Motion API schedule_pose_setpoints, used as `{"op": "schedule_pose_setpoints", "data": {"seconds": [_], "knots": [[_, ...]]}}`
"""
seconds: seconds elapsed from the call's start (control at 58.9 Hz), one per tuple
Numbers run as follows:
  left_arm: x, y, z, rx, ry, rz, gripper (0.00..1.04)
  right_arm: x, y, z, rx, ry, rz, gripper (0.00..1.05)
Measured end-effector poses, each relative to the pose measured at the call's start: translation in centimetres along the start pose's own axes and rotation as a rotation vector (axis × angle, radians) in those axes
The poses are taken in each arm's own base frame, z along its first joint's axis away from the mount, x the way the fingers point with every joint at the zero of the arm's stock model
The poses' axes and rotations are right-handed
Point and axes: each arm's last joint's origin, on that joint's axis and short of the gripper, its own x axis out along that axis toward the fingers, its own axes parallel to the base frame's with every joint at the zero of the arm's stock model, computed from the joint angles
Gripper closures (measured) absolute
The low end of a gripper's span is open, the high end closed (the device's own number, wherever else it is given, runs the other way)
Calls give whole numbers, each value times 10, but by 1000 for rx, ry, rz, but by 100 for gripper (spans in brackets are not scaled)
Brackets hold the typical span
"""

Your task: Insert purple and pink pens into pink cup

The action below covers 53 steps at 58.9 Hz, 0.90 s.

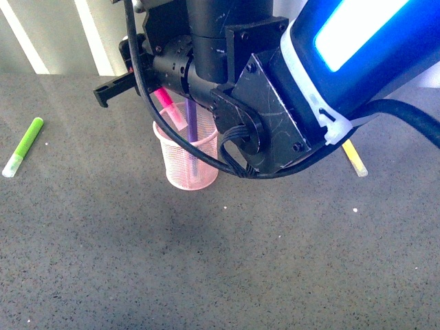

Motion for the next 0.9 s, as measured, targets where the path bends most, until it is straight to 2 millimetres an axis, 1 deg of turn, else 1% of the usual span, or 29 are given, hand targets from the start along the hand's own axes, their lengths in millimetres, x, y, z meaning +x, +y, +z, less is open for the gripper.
{"op": "schedule_pose_setpoints", "data": {"seconds": [0.289,0.374,0.391,0.408,0.442,0.459,0.612,0.781,0.849,0.883,0.9], "knots": [[0,0,0,0,0,0,7,-3,-1,-10,9,12,-22,93],[0,0,0,0,0,0,7,-7,1,-18,27,58,-3,93],[0,0,0,0,0,0,7,-8,1,-20,30,65,-4,90],[0,0,0,0,0,0,7,-9,1,-22,35,76,-5,84],[0,0,0,0,0,0,7,-11,2,-25,43,88,-4,77],[0,0,0,0,0,0,7,-12,2,-26,46,92,-5,72],[0,0,0,0,0,0,7,-15,3,-23,54,95,-28,49],[0,0,0,0,0,0,7,-20,2,-8,47,70,-45,22],[0,0,0,0,0,0,7,-25,1,4,36,53,-62,10],[0,0,0,0,0,0,7,-27,-1,10,33,45,-75,5],[0,0,0,0,0,0,7,-28,-1,12,32,42,-81,5]]}}
